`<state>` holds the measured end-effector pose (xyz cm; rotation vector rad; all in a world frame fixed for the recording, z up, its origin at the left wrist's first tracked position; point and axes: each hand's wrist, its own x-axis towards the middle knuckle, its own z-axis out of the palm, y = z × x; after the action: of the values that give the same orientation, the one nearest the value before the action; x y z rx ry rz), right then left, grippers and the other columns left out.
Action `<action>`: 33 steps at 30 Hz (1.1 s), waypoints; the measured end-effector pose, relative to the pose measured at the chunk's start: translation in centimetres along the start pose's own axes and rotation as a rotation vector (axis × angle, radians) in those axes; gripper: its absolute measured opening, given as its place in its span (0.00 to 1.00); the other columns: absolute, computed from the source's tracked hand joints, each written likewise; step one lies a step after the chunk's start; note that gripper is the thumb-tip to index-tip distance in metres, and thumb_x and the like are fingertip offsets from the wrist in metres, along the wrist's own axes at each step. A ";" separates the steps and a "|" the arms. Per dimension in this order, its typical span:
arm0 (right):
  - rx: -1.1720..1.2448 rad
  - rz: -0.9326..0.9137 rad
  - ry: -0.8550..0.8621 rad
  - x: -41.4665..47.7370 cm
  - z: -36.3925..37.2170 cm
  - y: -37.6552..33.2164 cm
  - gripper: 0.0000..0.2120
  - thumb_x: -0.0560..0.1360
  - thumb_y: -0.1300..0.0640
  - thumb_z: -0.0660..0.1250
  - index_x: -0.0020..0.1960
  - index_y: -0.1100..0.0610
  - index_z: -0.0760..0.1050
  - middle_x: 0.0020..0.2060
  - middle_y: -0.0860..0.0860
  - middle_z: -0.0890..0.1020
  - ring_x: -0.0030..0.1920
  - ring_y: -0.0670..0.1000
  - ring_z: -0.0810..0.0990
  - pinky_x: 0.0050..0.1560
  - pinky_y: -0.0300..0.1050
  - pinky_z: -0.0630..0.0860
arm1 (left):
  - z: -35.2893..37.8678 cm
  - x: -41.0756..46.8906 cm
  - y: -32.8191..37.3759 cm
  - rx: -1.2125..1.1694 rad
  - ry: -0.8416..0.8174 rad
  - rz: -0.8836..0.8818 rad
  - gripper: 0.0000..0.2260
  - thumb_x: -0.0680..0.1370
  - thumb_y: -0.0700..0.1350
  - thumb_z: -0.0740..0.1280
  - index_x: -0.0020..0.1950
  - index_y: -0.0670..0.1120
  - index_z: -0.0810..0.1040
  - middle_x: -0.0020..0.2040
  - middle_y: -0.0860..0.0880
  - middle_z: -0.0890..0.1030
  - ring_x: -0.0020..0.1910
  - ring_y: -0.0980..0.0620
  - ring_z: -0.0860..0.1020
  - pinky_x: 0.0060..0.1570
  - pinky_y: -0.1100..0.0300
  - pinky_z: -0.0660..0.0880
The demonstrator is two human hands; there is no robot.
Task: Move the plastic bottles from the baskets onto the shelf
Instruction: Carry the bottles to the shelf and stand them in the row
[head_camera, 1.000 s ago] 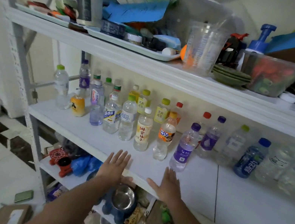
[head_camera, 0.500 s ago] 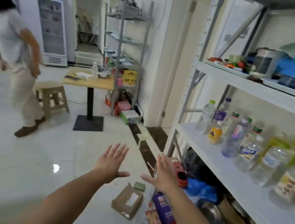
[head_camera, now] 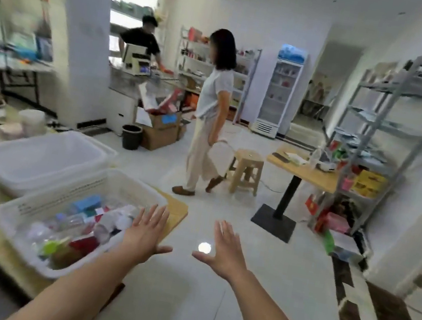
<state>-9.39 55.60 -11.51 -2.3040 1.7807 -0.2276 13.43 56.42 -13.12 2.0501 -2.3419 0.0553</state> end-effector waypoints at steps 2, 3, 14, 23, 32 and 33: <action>-0.008 -0.100 -0.033 2.8 0.7 -2.8 0.51 0.72 0.30 0.61 0.79 0.56 0.39 0.78 0.53 0.40 0.78 0.52 0.37 0.76 0.51 0.37 | 0.3 -0.5 -3.4 -0.021 -0.009 -0.110 0.43 0.77 0.68 0.55 0.79 0.47 0.37 0.79 0.47 0.37 0.78 0.46 0.37 0.74 0.47 0.36; -0.018 -0.151 -0.049 4.1 1.0 -4.0 0.51 0.72 0.30 0.61 0.79 0.57 0.39 0.78 0.54 0.40 0.78 0.52 0.38 0.76 0.51 0.38 | 0.4 -0.8 -4.9 -0.011 -0.010 -0.159 0.43 0.77 0.68 0.55 0.79 0.47 0.37 0.79 0.47 0.37 0.78 0.46 0.37 0.74 0.47 0.36; -0.070 -0.565 -0.158 16.5 5.3 -12.6 0.52 0.71 0.31 0.63 0.79 0.58 0.41 0.79 0.56 0.43 0.78 0.54 0.42 0.76 0.53 0.42 | 2.7 -3.2 -13.9 0.058 -0.091 -0.602 0.42 0.77 0.68 0.51 0.78 0.45 0.35 0.79 0.46 0.36 0.77 0.45 0.36 0.74 0.49 0.34; -0.099 -0.673 -0.260 21.9 9.7 -14.2 0.52 0.71 0.32 0.65 0.79 0.55 0.39 0.79 0.55 0.42 0.78 0.55 0.41 0.77 0.52 0.43 | 6.6 -3.6 -16.0 0.041 -0.179 -0.772 0.44 0.76 0.69 0.52 0.78 0.45 0.34 0.78 0.45 0.35 0.77 0.45 0.34 0.73 0.47 0.33; -0.127 -0.775 -0.351 24.2 13.0 -17.5 0.52 0.71 0.33 0.66 0.79 0.52 0.39 0.79 0.54 0.41 0.78 0.55 0.43 0.77 0.53 0.45 | 8.4 -3.2 -17.8 0.041 -0.271 -0.777 0.46 0.75 0.67 0.59 0.78 0.45 0.35 0.78 0.45 0.34 0.76 0.44 0.33 0.71 0.46 0.31; -0.129 -0.787 -0.361 24.4 13.3 -17.8 0.52 0.71 0.33 0.66 0.79 0.53 0.39 0.79 0.54 0.41 0.78 0.55 0.42 0.77 0.52 0.44 | 8.5 -3.2 -18.1 0.043 -0.279 -0.767 0.47 0.75 0.67 0.61 0.78 0.46 0.35 0.78 0.45 0.35 0.76 0.44 0.34 0.71 0.46 0.30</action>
<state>16.81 37.33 -19.93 -2.7977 0.6864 0.1821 31.79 56.78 -21.63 2.9726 -1.4951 -0.2103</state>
